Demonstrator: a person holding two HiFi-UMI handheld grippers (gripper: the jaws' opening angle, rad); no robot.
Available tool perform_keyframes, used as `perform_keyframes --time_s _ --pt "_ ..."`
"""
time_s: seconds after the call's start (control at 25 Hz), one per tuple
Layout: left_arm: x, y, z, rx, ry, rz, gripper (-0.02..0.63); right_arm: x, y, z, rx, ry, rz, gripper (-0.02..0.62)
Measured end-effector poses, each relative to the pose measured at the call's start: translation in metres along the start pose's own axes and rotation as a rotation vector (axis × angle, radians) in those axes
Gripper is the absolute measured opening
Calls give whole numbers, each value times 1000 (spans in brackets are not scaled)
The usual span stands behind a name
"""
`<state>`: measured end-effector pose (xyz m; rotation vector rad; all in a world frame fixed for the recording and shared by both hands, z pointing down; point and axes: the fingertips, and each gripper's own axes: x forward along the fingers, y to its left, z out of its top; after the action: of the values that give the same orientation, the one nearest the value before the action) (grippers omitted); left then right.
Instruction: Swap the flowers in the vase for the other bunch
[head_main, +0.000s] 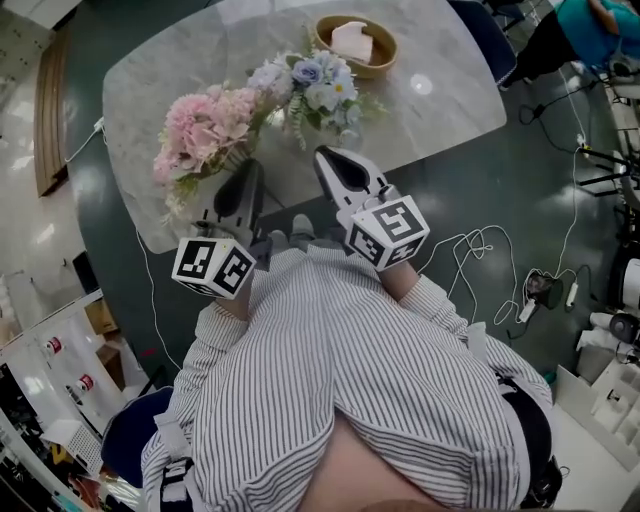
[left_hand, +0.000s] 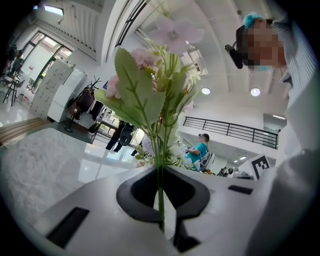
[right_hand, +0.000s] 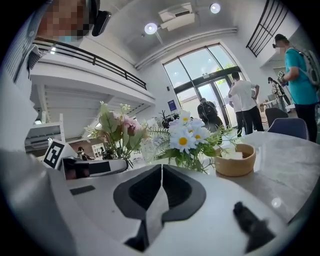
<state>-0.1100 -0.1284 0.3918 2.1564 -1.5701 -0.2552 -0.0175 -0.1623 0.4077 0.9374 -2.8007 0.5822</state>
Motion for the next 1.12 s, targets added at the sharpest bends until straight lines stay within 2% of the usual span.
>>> perform_keyframes --time_s 0.36,0.84,1.12 --pt "-10 8 5 28 2 -28 17 8 7 -8 32 -25 -53 12" --pt "-11 33 15 64 1 3 15 23 8 -13 57 -30 -109 12" --pt "-14 40 11 76 13 6 17 39 9 -34 46 -7 -151 29"
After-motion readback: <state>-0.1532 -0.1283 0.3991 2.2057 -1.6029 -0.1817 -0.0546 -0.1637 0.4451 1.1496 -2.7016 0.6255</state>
